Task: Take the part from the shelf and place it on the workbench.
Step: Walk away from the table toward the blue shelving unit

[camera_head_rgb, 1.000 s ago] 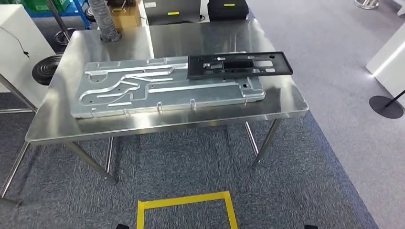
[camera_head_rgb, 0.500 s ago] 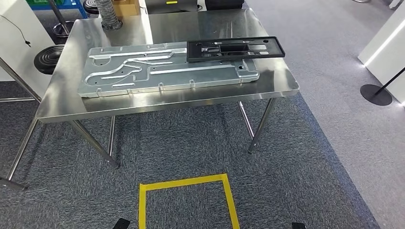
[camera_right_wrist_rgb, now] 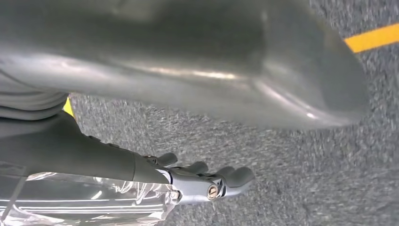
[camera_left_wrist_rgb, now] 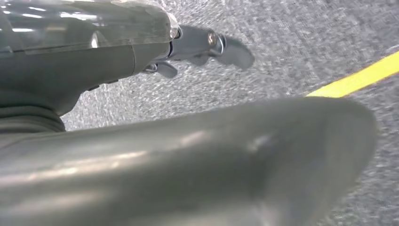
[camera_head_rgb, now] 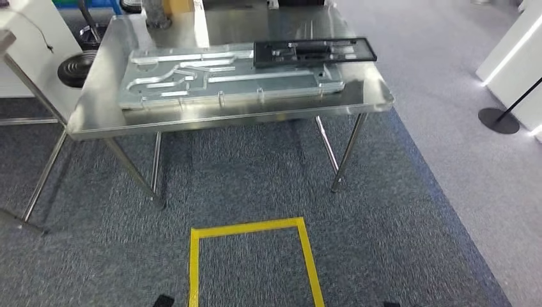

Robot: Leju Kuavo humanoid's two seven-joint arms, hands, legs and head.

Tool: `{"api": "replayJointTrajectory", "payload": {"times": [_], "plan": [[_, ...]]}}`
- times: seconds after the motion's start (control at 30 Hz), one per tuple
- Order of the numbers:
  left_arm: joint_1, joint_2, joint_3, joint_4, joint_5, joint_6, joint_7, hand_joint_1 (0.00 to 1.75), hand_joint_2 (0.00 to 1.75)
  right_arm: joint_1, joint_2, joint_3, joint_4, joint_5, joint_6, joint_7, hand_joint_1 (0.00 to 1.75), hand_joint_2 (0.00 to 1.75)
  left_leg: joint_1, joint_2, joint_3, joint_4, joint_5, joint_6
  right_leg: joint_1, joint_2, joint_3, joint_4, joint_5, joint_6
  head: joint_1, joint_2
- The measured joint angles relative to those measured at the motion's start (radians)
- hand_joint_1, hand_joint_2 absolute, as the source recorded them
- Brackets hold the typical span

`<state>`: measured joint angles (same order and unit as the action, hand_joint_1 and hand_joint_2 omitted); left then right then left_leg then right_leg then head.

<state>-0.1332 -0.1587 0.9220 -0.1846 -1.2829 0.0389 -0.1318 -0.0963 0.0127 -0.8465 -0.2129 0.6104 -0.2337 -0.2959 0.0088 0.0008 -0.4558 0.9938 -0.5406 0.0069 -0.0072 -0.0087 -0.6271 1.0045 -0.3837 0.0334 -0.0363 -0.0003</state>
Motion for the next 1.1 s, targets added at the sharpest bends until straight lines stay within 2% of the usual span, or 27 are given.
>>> {"api": "replayJointTrajectory", "payload": {"times": [0.03,0.07,0.1,0.13,0.17,0.2,0.23,0.27,0.3,0.33,0.37,0.4,0.43,0.47,0.5,0.57,0.6,0.63,0.7,0.73,0.77,0.8,0.87,0.9,0.93,1.03,1.1], "plan": [[0.000,0.000,0.000,0.000,0.000,0.000,0.000,0.00,0.00,0.001,0.000,0.000,0.000,0.000,0.000,0.000,0.00,0.00,0.000,0.003,-0.010,-0.001,0.010,0.009,-0.002,0.001,-0.005,0.001,0.002,0.006,0.000,0.000],[0.000,0.000,0.000,0.000,0.000,0.000,0.000,0.00,0.00,0.002,0.001,0.000,0.001,0.000,0.000,0.000,0.00,0.00,0.000,0.005,-0.023,-0.001,0.023,0.020,-0.005,0.002,-0.014,0.013,-0.015,0.012,0.000,0.000],[0.000,0.000,-0.001,0.000,0.000,0.000,0.000,0.00,0.00,0.003,0.001,0.000,0.001,0.000,0.000,0.001,0.00,0.00,0.001,0.007,-0.039,-0.003,0.037,0.029,-0.007,0.004,-0.027,0.042,-0.053,0.017,0.000,0.000],[0.000,0.000,-0.002,0.000,0.000,0.000,0.000,0.00,0.00,0.003,0.001,0.000,0.002,0.000,-0.001,0.001,0.00,0.00,0.001,0.008,-0.055,-0.003,0.051,0.034,-0.008,0.005,-0.043,0.092,-0.108,0.020,0.000,0.000],[0.000,0.000,-0.003,0.000,0.000,0.000,0.000,0.00,0.00,0.003,0.001,0.000,0.002,0.000,-0.001,0.001,0.00,0.44,-0.001,0.009,-0.073,-0.003,0.065,0.038,-0.008,0.005,-0.060,0.156,-0.165,0.023,0.000,0.000],[0.001,0.000,-0.004,0.000,-0.001,0.000,0.001,0.00,0.00,0.003,0.001,0.000,0.002,0.002,-0.001,0.001,0.00,0.87,-0.003,0.009,-0.090,-0.002,0.078,0.038,-0.008,0.005,-0.071,0.222,-0.203,0.025,0.000,0.000],[0.001,0.000,-0.005,0.000,-0.002,0.000,0.001,0.00,0.00,0.002,0.002,0.000,0.002,0.005,0.000,0.001,0.00,1.31,-0.005,0.009,-0.108,-0.001,0.091,0.038,-0.008,0.005,-0.072,0.271,-0.215,0.025,0.000,0.000],[0.002,0.000,-0.006,0.000,-0.004,0.000,0.003,0.00,0.00,0.002,0.002,0.001,0.002,0.010,0.000,0.001,0.00,1.75,-0.008,0.009,-0.126,0.000,0.103,0.038,-0.007,0.005,-0.059,0.293,-0.202,0.023,0.000,0.000],[0.002,0.000,-0.006,0.000,-0.005,0.000,0.004,0.00,0.00,0.002,0.003,0.002,0.002,0.015,0.000,0.001,0.00,1.75,-0.011,0.010,-0.143,0.002,0.115,0.038,-0.006,0.005,-0.030,0.280,-0.171,0.018,0.000,0.000],[0.002,0.000,-0.007,0.000,-0.006,0.000,0.005,0.00,0.00,0.000,0.004,0.003,0.002,0.020,0.001,0.001,0.00,1.75,-0.014,0.010,-0.158,0.002,0.126,0.037,-0.003,0.005,0.016,0.234,-0.141,0.010,0.000,0.000],[0.002,-0.001,-0.007,0.000,-0.006,0.000,0.006,0.00,0.00,-0.001,0.004,0.004,0.002,0.024,0.001,0.001,0.00,1.75,-0.016,0.010,-0.169,0.003,0.135,0.036,0.002,0.004,0.078,0.160,-0.130,-0.001,0.000,0.000],[0.002,-0.002,-0.007,0.000,-0.006,0.000,0.006,0.00,0.00,-0.004,0.004,0.005,0.001,0.027,0.001,0.001,0.00,1.75,-0.019,0.010,-0.176,0.005,0.144,0.033,0.007,0.003,0.143,0.070,-0.139,-0.012,0.000,0.000],[0.002,-0.002,-0.007,0.000,-0.006,0.001,0.007,0.00,0.00,-0.007,0.004,0.006,0.001,0.030,0.001,0.001,0.00,1.75,-0.020,0.011,-0.179,0.005,0.153,0.029,0.012,0.001,0.193,-0.002,-0.157,-0.020,0.000,0.000],[0.001,-0.003,-0.008,0.000,-0.006,0.001,0.007,0.00,0.00,-0.009,0.004,0.008,0.000,0.032,0.001,0.001,0.00,1.75,-0.019,0.013,-0.180,0.006,0.161,0.024,0.017,-0.001,0.225,-0.051,-0.174,-0.028,0.000,0.000],[0.001,-0.003,-0.008,0.000,-0.006,0.002,0.007,0.00,0.00,-0.011,0.005,0.009,0.000,0.032,0.001,0.000,0.00,1.75,-0.018,0.014,-0.180,0.005,0.169,0.018,0.019,-0.002,0.235,-0.076,-0.179,-0.033,0.000,0.000],[0.003,-0.002,-0.008,0.000,-0.006,0.002,0.008,0.00,0.00,-0.011,0.007,0.012,0.000,0.034,0.001,0.001,0.00,1.75,-0.014,0.013,-0.186,0.013,0.166,0.006,0.018,-0.004,0.227,-0.080,-0.162,-0.045,0.000,0.000],[0.004,-0.002,-0.008,0.000,-0.006,0.003,0.009,0.00,0.00,-0.011,0.009,0.013,0.001,0.035,0.001,0.002,0.00,1.75,-0.012,0.011,-0.196,0.037,0.140,0.000,0.015,-0.005,0.221,-0.083,-0.151,-0.051,0.000,0.000],[0.005,-0.002,-0.008,0.000,-0.006,0.004,0.009,0.00,0.00,-0.011,0.010,0.014,0.001,0.036,0.001,0.003,0.00,1.75,-0.010,0.009,-0.213,0.082,0.100,-0.006,0.013,-0.006,0.213,-0.084,-0.142,-0.055,0.000,0.000],[0.006,-0.001,-0.008,0.000,-0.007,0.004,0.009,0.00,0.00,-0.010,0.012,0.018,0.001,0.040,0.002,0.003,0.00,1.75,-0.006,0.006,-0.256,0.218,0.014,-0.016,0.013,-0.006,0.192,-0.080,-0.128,-0.057,0.000,0.000],[0.007,0.000,-0.008,0.000,-0.007,0.005,0.009,0.00,0.00,-0.010,0.013,0.019,0.001,0.043,0.002,0.003,0.00,1.75,-0.004,0.006,-0.268,0.273,-0.006,-0.020,0.013,-0.006,0.182,-0.076,-0.123,-0.056,0.000,0.000],[0.008,0.000,-0.008,0.000,-0.007,0.005,0.009,0.00,0.00,-0.010,0.014,0.020,0.001,0.046,0.002,0.003,0.00,1.75,-0.002,0.007,-0.265,0.296,-0.006,-0.023,0.012,-0.006,0.172,-0.071,-0.119,-0.054,0.000,0.000],[0.008,0.000,-0.008,0.000,-0.007,0.005,0.010,0.00,0.00,-0.009,0.016,0.021,0.001,0.049,0.002,0.003,0.00,1.75,0.000,0.007,-0.240,0.274,0.011,-0.025,0.011,-0.006,0.163,-0.064,-0.117,-0.052,0.000,0.000],[0.007,0.001,-0.008,0.000,-0.007,0.005,0.010,0.00,0.00,-0.010,0.019,0.026,0.001,0.053,0.003,0.003,0.00,1.75,0.002,0.007,-0.146,0.139,0.052,-0.025,0.008,-0.005,0.149,-0.048,-0.119,-0.046,0.000,0.000],[0.006,0.001,-0.008,0.000,-0.007,0.005,0.010,0.00,0.00,-0.011,0.020,0.028,0.001,0.055,0.003,0.003,0.00,1.75,0.001,0.006,-0.106,0.076,0.063,-0.020,0.008,-0.005,0.143,-0.040,-0.121,-0.041,0.000,0.000],[0.006,0.001,-0.008,0.000,-0.007,0.006,0.010,0.00,0.00,-0.011,0.020,0.030,0.001,0.058,0.003,0.003,0.00,1.75,0.000,0.006,-0.082,0.034,0.064,-0.015,0.009,-0.005,0.139,-0.034,-0.122,-0.036,0.000,0.000],[0.008,0.002,-0.009,0.000,-0.007,0.007,0.010,0.00,0.00,-0.012,0.020,0.035,0.001,0.066,0.003,0.003,0.00,1.75,-0.002,0.006,-0.078,0.011,0.059,0.006,0.011,-0.005,0.132,-0.027,-0.122,-0.019,0.000,0.000],[0.007,0.002,-0.009,0.000,-0.007,0.009,0.010,0.00,0.00,-0.013,0.021,0.037,0.001,0.069,0.003,0.004,0.00,1.75,0.001,0.006,-0.081,0.004,0.065,0.020,0.008,-0.002,0.116,0.004,-0.145,-0.006,0.000,0.000]]}}
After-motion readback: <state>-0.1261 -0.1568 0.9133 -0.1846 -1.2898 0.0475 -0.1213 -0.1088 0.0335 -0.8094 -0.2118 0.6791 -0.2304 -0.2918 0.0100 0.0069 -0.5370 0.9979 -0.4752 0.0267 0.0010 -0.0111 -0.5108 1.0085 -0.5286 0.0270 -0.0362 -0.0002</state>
